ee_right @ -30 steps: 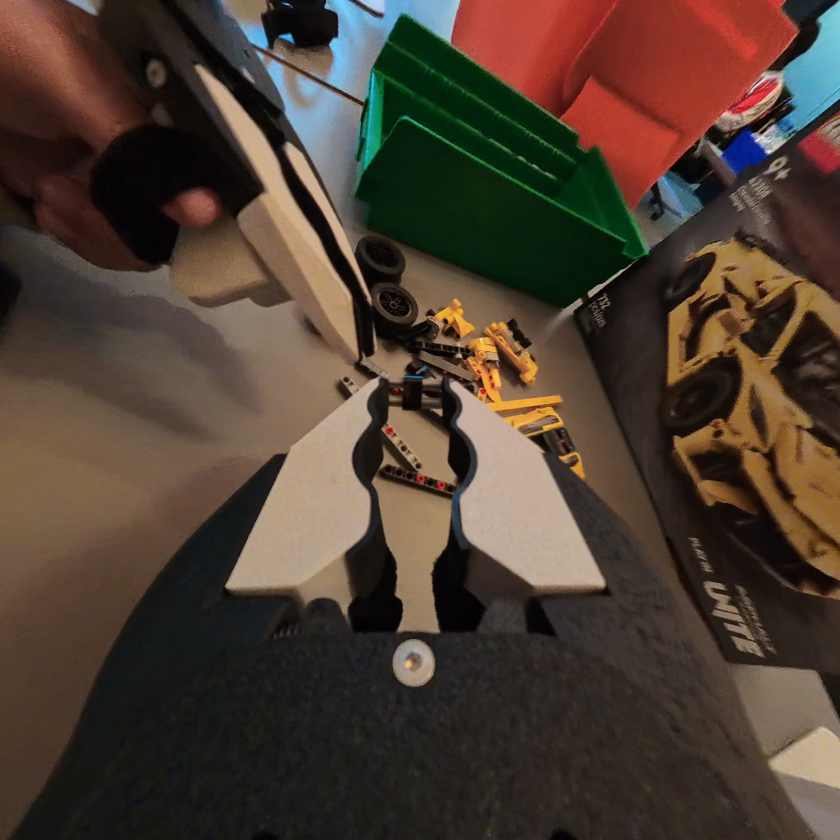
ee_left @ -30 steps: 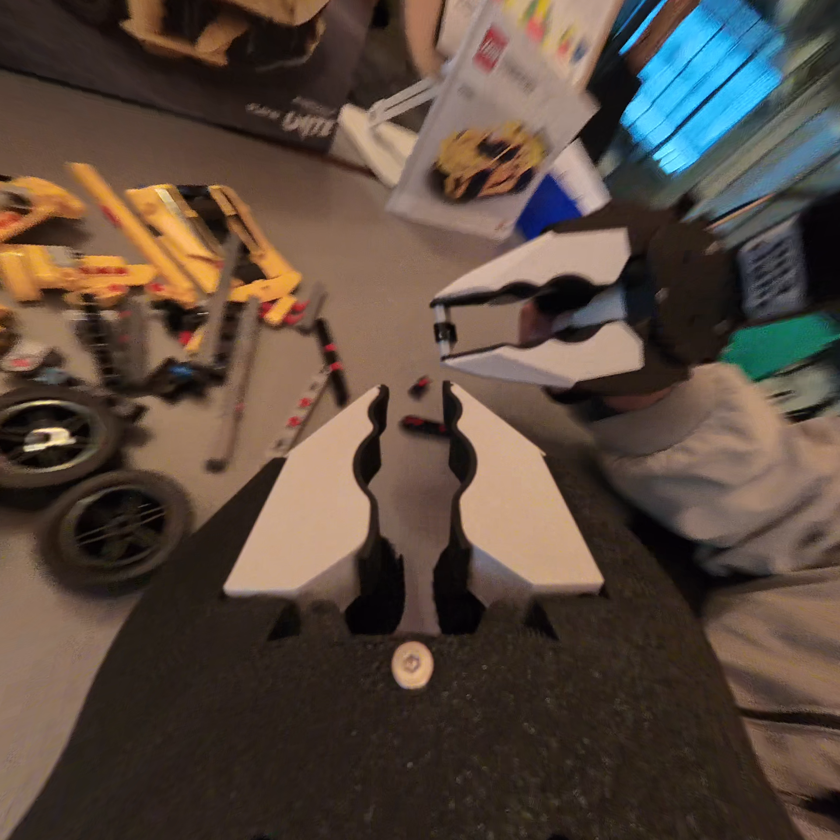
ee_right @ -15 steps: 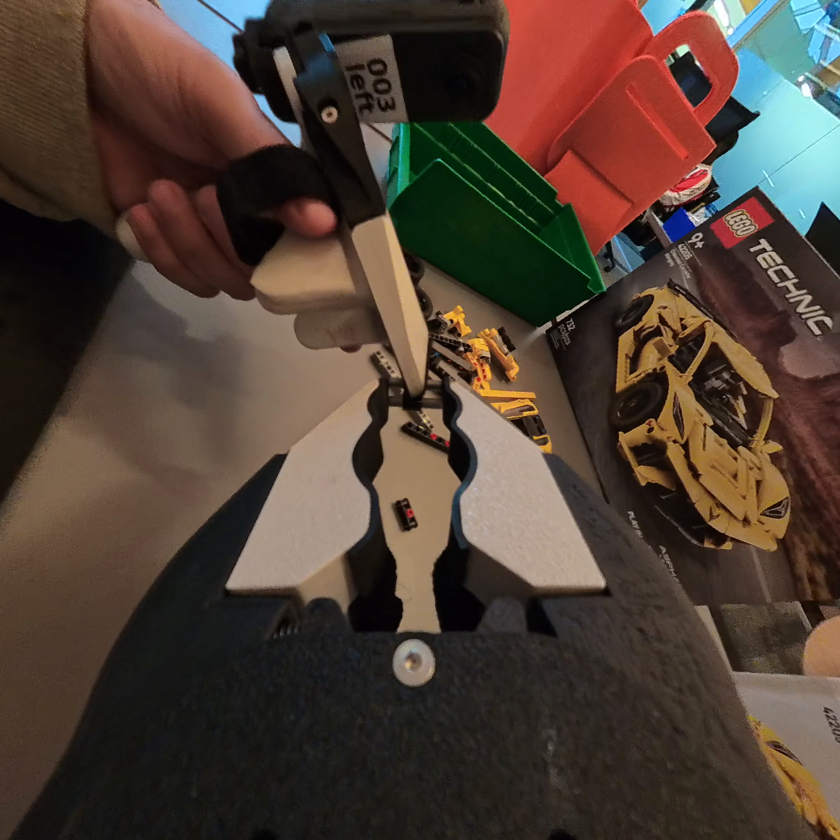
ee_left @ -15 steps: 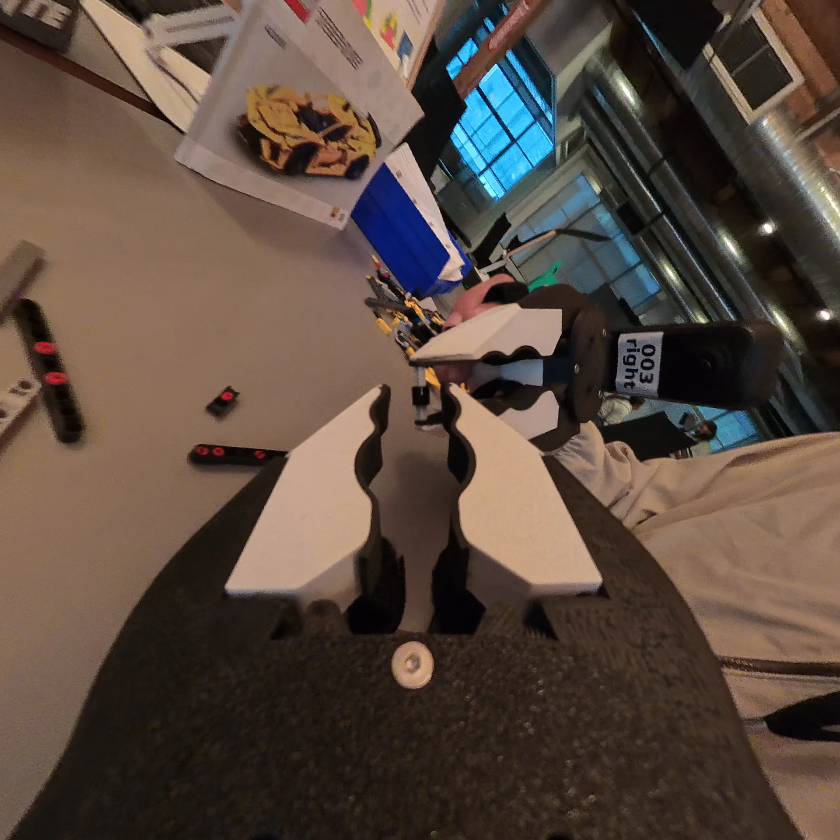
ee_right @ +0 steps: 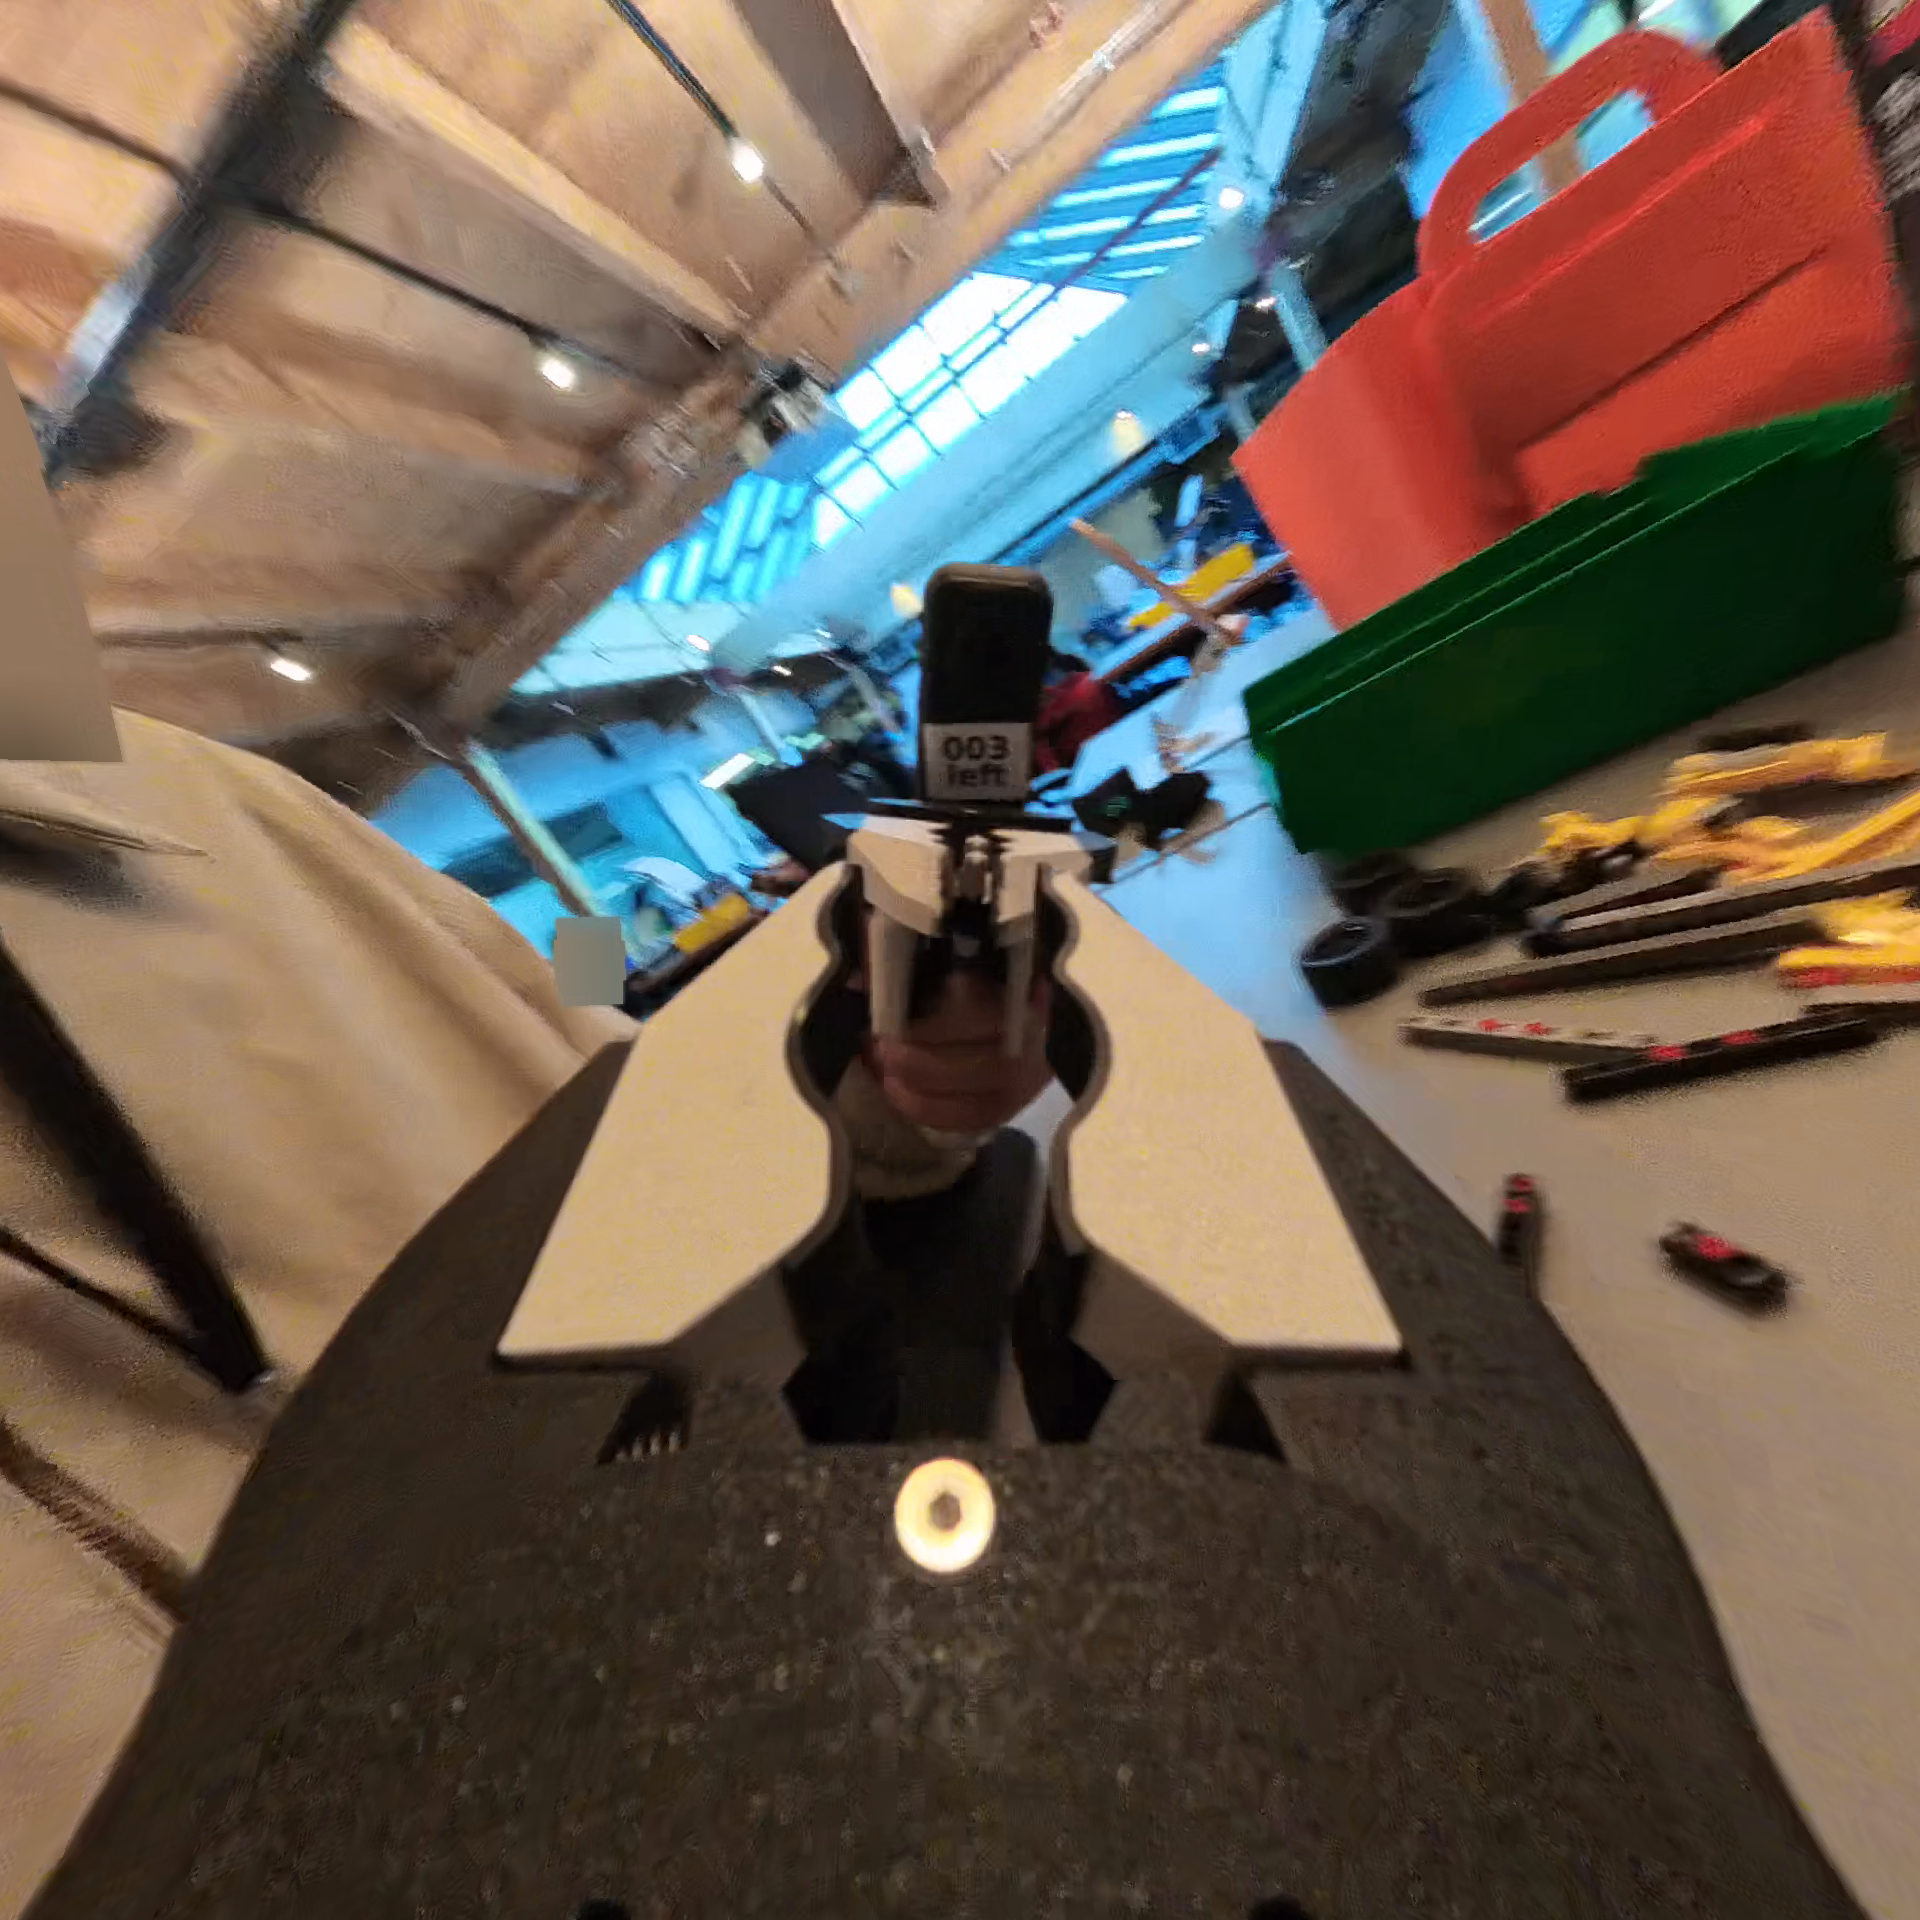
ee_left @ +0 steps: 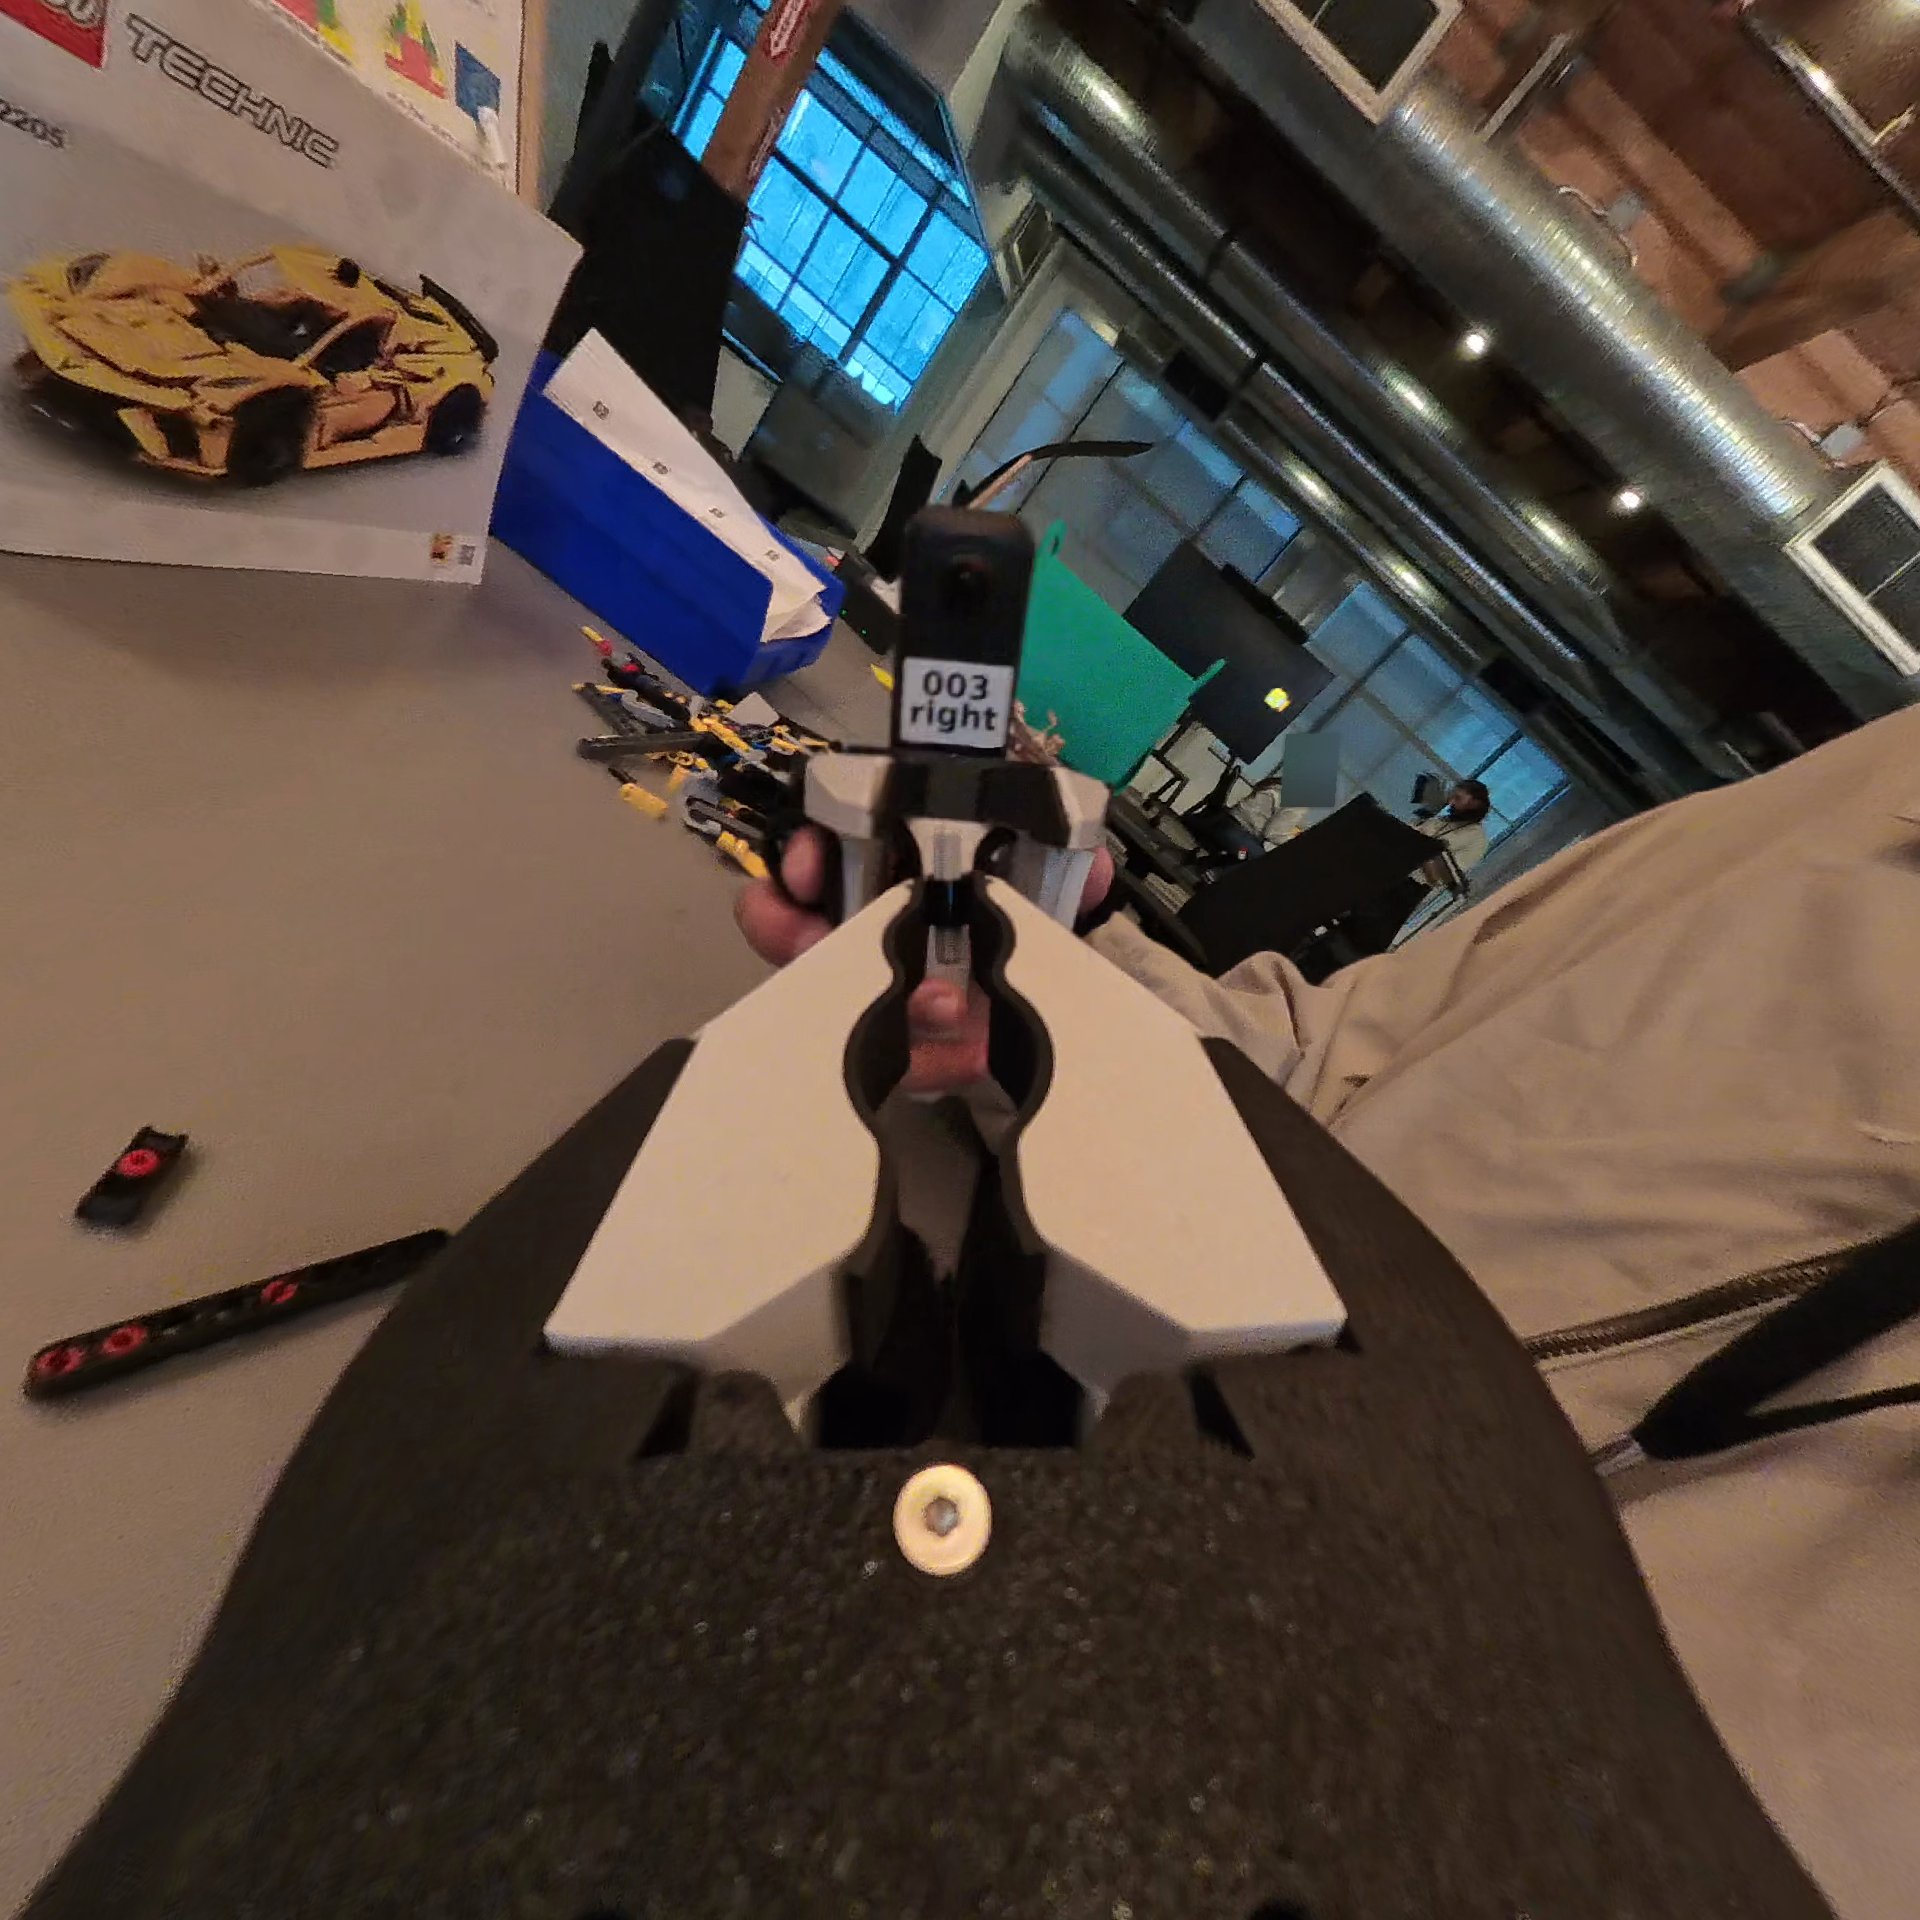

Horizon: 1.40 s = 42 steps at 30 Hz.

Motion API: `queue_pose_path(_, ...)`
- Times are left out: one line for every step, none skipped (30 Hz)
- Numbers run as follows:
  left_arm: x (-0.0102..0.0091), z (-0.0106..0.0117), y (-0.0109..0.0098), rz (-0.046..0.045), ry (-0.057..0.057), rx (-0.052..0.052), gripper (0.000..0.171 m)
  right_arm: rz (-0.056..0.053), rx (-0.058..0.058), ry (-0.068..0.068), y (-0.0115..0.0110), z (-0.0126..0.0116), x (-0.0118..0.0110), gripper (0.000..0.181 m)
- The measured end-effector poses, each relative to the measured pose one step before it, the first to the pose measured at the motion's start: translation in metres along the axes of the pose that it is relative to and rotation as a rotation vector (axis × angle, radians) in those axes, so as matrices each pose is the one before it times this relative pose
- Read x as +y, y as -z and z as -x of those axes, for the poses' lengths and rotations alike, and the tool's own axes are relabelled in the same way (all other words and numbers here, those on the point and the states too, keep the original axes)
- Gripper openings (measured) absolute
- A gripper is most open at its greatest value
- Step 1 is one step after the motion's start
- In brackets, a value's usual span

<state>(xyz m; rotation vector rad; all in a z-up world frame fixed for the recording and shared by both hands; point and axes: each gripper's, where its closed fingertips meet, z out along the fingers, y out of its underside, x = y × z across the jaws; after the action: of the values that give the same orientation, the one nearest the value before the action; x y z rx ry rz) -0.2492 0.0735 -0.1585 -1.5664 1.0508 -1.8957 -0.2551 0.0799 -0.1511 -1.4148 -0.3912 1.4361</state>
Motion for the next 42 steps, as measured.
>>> queue_pose_path(0.00258, -0.00244, -0.00343, 0.01267, -0.0096, 0.0084, 0.006, -0.0050, -0.0138, -0.0316, -0.00038, 0.00042, 0.00299, 0.028)
queue_pose_path(0.00267, -0.00353, -0.00346, 0.01214, -0.0061, 0.0159, 0.007, -0.0053, -0.0086, 0.0002, -0.00047, 0.00161, 0.00227, 0.025)
queue_pose_path(0.00122, -0.00217, -0.00282, 0.00314, -0.0012, 0.0081, 0.007, -0.0111, -0.0096, 0.0083, -0.00023, 0.00247, 0.00100, 0.019)
queue_pose_path(0.00104, -0.00084, -0.00220, 0.00242, 0.0020, 0.0034, 0.007, -0.0073, -0.0024, 0.0044, -0.00006, 0.00130, 0.00085, 0.016)
queue_pose_path(0.00115, -0.00046, -0.00174, 0.00399, 0.0031, 0.0033, 0.007, -0.0116, -0.0035, 0.0057, 0.00096, 0.00095, -0.00017, 0.011)
queue_pose_path(0.00079, 0.00052, -0.00140, 0.00193, 0.0054, -0.0008, 0.006, -0.0084, 0.0044, 0.0033, 0.00147, -0.00041, 0.00009, 0.010)
queue_pose_path(0.00099, 0.00091, -0.00125, 0.00350, 0.0082, -0.0014, 0.006, -0.0028, 0.0003, -0.0047, 0.00155, -0.00063, 0.00021, 0.009)
queue_pose_path(0.00120, 0.00135, -0.00122, 0.00522, 0.0069, -0.0037, 0.006, -0.0033, -0.0030, -0.0056, 0.00154, -0.00048, 0.00011, 0.008)
queue_pose_path(0.00100, 0.00200, -0.00094, 0.00630, 0.0039, -0.0085, 0.007, -0.0038, 0.0049, -0.0037, 0.00128, -0.00154, 0.00038, 0.006)
queue_pose_path(0.00102, 0.00106, -0.00106, 0.00767, 0.0007, -0.0034, 0.007, -0.0079, 0.0034, -0.0059, 0.00131, -0.00163, 0.00012, 0.005)
queue_pose_path(0.00076, 0.00122, -0.00114, 0.00681, -0.0081, -0.0095, 0.007, -0.0123, -0.0063, -0.0125, 0.00119, -0.00057, 0.00004, 0.003)
queue_pose_path(0.00076, 0.00424, -0.00108, 0.00580, -0.0172, -0.0332, 0.007, -0.0108, 0.0116, -0.0202, 0.00133, -0.00342, -0.00005, 0.003)
queue_pose_path(0.00083, 0.00389, -0.00129, 0.00513, -0.0207, -0.0313, 0.007, -0.0018, 0.0200, -0.0182, 0.00200, -0.00530, 0.00043, 0.002)
queue_pose_path(-0.00038, 0.00000, -0.00185, -0.00963, -0.0169, -0.0082, 0.007, -0.0172, -0.0185, -0.0300, 0.00167, 0.00029, -0.00102, 0.002)
queue_pose_path(-0.00129, -0.00054, -0.00208, -0.02387, -0.0066, -0.0033, 0.007, -0.0286, -0.0213, -0.0372, 0.00164, 0.00123, -0.00268, 0.002)
queue_pose_path(-0.00035, 0.00078, -0.00209, -0.02260, 0.0052, -0.0048, 0.007, -0.0193, -0.0005, -0.0166, 0.00198, -0.00064, -0.00218, 0.002)
queue_pose_path(0.00036, 0.00153, -0.00151, -0.01663, 0.0115, -0.0018, 0.008, -0.0138, 0.0043, -0.0228, 0.00192, -0.00181, -0.00107, 0.002)
queue_pose_path(0.00066, 0.00262, -0.00115, -0.01554, 0.0079, -0.0055, 0.008, -0.0135, 0.0093, -0.0230, 0.00187, -0.00262, -0.00070, 0.001)
queue_pose_path(0.00022, 0.00307, -0.00122, -0.01576, 0.0056, -0.0083, 0.008, -0.0239, 0.0139, -0.0296, 0.00152, -0.00375, -0.00135, 0.001)
queue_pose_path(0.00015, 0.00245, -0.00134, -0.01201, 0.0049, -0.0050, 0.007, -0.0229, 0.0001, -0.0222, 0.00137, -0.00211, -0.00125, 0.001)
queue_pose_path(0.00016, 0.00304, -0.00169, -0.00837, 0.0053, -0.0065, 0.008, -0.0174, 0.0142, -0.0071, 0.00181, -0.00345, -0.00199, 0.001)
queue_pose_path(-0.00075, 0.00234, -0.00176, -0.01407, 0.0067, -0.0014, 0.008, -0.0131, 0.0139, 0.0081, 0.00125, -0.00262, -0.00216, 0.001)
queue_pose_path(-0.00130, 0.00196, -0.00187, -0.01827, 0.0053, 0.0003, 0.008, -0.0139, 0.0028, -0.0072, 0.00092, -0.00160, -0.00308, 0.001)
queue_pose_path(-0.00123, 0.00254, -0.00172, -0.01197, 0.0062, -0.0011, 0.008, -0.0218, 0.0093, -0.0144, 0.00063, -0.00285, -0.00298, 0.000)
queue_pose_path(-0.00065, 0.00238, -0.00155, -0.00669, 0.0019, -0.0021, 0.007, -0.0122, 0.0009, -0.0136, 0.00071, -0.00184, -0.00197, 0.001)
queue_pose_path(-0.00077, 0.00211, -0.00165, -0.01200, -0.0030, -0.0037, 0.008, -0.0100, 0.0130, 0.0003, 0.00112, -0.00260, -0.00250, 0.000)
queue_pose_path(-0.00149, 0.00100, -0.00150, -0.02132, 0.0048, 0.0036, 0.008, -0.0060, 0.0094, 0.0147, 0.00024, -0.00073, -0.00237, 0.000)
queue_pose_path(-0.00206, 0.00075, -0.00103, -0.02585, 0.0109, 0.0078, 0.008, -0.0009, 0.0026, -0.0087, 0.00000, -0.00060, -0.00244, 0.000)
queue_pose_path(-0.00216, 0.00079, -0.00079, -0.02952, 0.0139, 0.0104, 0.007, -0.0114, 0.0062, 0.0000, -0.00040, -0.00100, -0.00232, 0.000)
queue_pose_path(-0.00153, 0.00074, -0.00060, -0.02845, 0.0156, 0.0096, 0.007, -0.0035, -0.0048, -0.0019, -0.00051, 0.00039, -0.00150, 0.000)
queue_pose_path(-0.00044, 0.00218, -0.00039, -0.01933, 0.0121, -0.0011, 0.007, -0.0065, 0.0139, -0.0094, 0.00045, -0.00270, -0.00140, 0.000)
queue_pose_path(-0.00033, 0.00176, -0.00004, -0.01311, 0.0118, 0.0005, 0.007, -0.0094, 0.0107, -0.0041, 0.00026, -0.00212, -0.00065, 0.000)
queue_pose_path(-0.00006, 0.00111, 0.00076, -0.00839, 0.0115, 0.0049, 0.007, 0.0069, -0.0026, 0.0014, -0.00030, -0.00084, 0.00069, 0.001)
queue_pose_path(0.00145, 0.00248, 0.00131, 0.00273, 0.0172, -0.0018, 0.007, 0.0411, 0.0070, 0.0354, -0.00048, -0.00147, 0.00302, 0.001)
queue_pose_path(0.00185, 0.00345, 0.00096, 0.00635, 0.0252, -0.0077, 0.007, 0.0498, 0.0346, 0.0382, 0.00130, -0.00504, 0.00269, 0.002)
queue_pose_path(0.00009, 0.00084, 0.00029, -0.00382, 0.0217, 0.0051, 0.007, 0.0122, 0.0178, 0.0263, 0.00017, -0.00159, 0.00099, 0.002)
queue_pose_path(-0.00067, -0.00178, 0.00034, -0.00595, 0.0094, 0.0154, 0.007, -0.0005, -0.0036, 0.0144, -0.00045, 0.00216, 0.00028, 0.002)
queue_pose_path(-0.00050, -0.00174, 0.00021, -0.00539, -0.0062, 0.0065, 0.007, 0.0003, -0.0114, -0.0115, -0.00047, 0.00216, 0.00016, 0.002)
queue_pose_path(-0.00023, -0.00029, 0.00010, -0.00409, -0.0099, -0.0053, 0.006, -0.0079, -0.0079, -0.0148, -0.00052, 0.00092, -0.00011, 0.001)
queue_pose_path(0.00019, 0.00118, 0.00007, 0.00130, -0.0016, -0.0086, 0.006, -0.0037, 0.0028, -0.0065, -0.00007, -0.00094, 0.00104, 0.001)
queue_pose_path(0.00034, 0.00162, -0.00024, 0.00318, 0.0117, -0.0045, 0.007, -0.0010, 0.0098, 0.0034, 0.00105, -0.00192, 0.00054, 0.001)
queue_pose_path(-0.00069, 0.00107, 0.00005, -0.00357, 0.0185, 0.0017, 0.007, -0.0034, 0.0041, 0.0018, 0.00123, -0.00125, 0.00006, 0.001)
